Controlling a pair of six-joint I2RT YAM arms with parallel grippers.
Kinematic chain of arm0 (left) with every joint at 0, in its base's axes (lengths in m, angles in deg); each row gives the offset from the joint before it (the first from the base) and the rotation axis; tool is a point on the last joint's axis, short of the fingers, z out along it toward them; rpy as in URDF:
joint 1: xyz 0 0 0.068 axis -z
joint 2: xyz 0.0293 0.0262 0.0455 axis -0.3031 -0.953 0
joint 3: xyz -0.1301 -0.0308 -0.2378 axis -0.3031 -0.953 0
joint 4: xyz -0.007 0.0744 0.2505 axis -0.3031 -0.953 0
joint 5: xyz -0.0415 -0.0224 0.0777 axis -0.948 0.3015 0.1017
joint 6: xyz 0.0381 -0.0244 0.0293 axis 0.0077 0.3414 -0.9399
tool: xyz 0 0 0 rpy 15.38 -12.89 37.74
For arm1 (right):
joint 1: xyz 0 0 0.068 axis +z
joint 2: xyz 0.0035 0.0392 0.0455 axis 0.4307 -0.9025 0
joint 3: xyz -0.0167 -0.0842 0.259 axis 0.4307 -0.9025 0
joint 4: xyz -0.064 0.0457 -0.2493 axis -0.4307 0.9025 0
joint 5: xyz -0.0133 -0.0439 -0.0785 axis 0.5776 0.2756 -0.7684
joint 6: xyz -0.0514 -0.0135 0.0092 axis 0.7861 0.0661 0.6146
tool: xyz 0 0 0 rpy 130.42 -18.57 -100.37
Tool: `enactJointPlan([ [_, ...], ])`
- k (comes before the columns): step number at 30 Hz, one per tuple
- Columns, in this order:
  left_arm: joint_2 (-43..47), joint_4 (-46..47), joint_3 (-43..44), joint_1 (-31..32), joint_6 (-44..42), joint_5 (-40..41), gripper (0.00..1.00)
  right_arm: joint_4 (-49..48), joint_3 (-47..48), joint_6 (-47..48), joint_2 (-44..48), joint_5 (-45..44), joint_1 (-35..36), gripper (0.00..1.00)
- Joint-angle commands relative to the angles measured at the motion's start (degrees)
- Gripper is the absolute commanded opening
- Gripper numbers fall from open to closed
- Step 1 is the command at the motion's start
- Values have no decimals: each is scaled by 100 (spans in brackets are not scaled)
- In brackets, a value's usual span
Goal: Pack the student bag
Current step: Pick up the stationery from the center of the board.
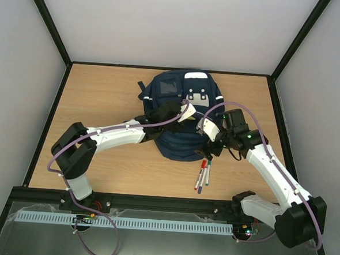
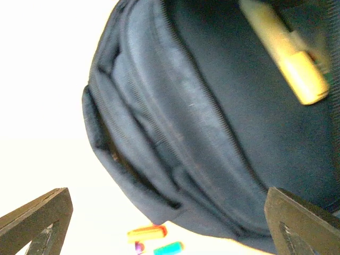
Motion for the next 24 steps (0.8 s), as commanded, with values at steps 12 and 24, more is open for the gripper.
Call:
enactJointPlan([
  [12,208,-575,552,-50,774,-243,5,1614,-603,2639,-172,-232,272,56],
  [24,63,-610,582,-47,875,-178,2,262,-1370,2668,-205,-1132,1040,44],
])
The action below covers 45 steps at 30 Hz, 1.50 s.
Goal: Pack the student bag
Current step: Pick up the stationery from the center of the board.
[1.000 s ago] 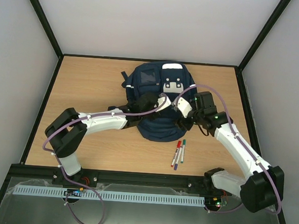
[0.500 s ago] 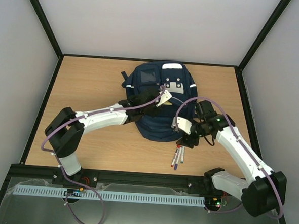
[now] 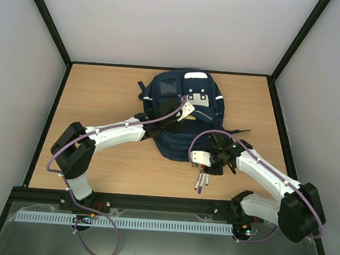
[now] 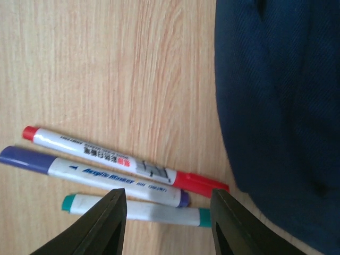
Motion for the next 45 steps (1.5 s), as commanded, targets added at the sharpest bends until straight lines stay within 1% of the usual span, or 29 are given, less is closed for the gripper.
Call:
enactJointPlan([
  [1,75,91,248,-25,211,33,2,-414,-169,152,-107,-370,289,44],
  [7,125,94,237,-27,219,57,2,-557,-182,293,-343,-577,641,45],
  [11,108,34,272,-11,218,93,2,-684,-355,601,-439,-1020,864,47],
  [17,100,22,280,-4,195,145,2,-670,-425,1008,-525,-1343,924,49],
  [22,81,-4,304,-3,208,136,2,-926,-468,1032,-641,-1421,983,49],
  [28,81,-4,308,-4,206,145,2,-1050,-397,812,-1002,-1408,1201,42],
  [35,77,-22,314,-3,198,136,2,-954,-318,742,-1252,-1430,1417,41],
  [40,72,-31,319,-4,194,127,2,-689,-64,430,-1543,-1163,1466,32],
  [45,50,-39,321,-4,184,128,2,-343,209,49,-1852,-808,1516,27],
])
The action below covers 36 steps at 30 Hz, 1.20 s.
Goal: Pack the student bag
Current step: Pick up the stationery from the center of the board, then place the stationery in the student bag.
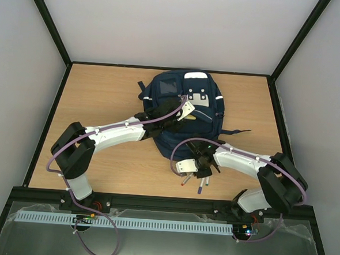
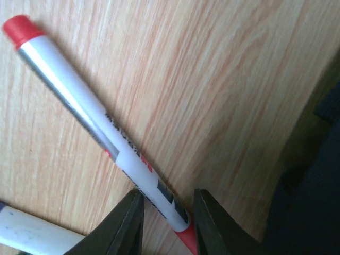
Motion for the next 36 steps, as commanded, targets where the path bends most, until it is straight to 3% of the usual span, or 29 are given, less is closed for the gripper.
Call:
enactJointPlan([
  [1,42,37,269,-6,132,72,2,646,146,-414,-305,357,111,25],
  [9,-12,2,291,-6,123,44,2,970,480,-955,-274,446,156,6],
  [15,-12,-8,311,-6,107,56,2,1220,854,-1107,523,369,154,4],
  [21,90,-18,328,-10,180,218,2,929,1059,-997,1308,-283,138,1],
  [36,435,-24,335,-18,246,149,2,-776,1410,-570,884,-1484,-286,1],
])
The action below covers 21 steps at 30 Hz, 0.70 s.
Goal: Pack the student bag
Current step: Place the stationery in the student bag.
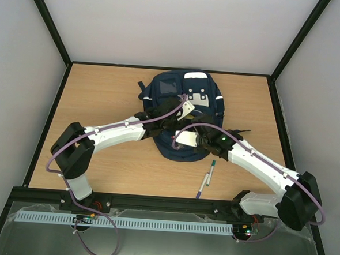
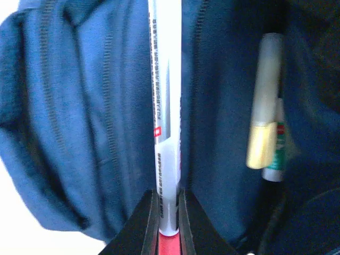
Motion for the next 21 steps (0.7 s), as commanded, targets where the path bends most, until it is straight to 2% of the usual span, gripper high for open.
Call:
enactJointPlan([
  [1,461,135,245,-23,137,108,2,-739,157,253,-222,-526,-90,1],
  [15,538,160,206,-119,194,82,2,-2852,-512,746,-671,-992,-175,2],
  [21,533,179,196,-206,193,58,2,-3515,-663,702,-816,-1180,-279,17],
])
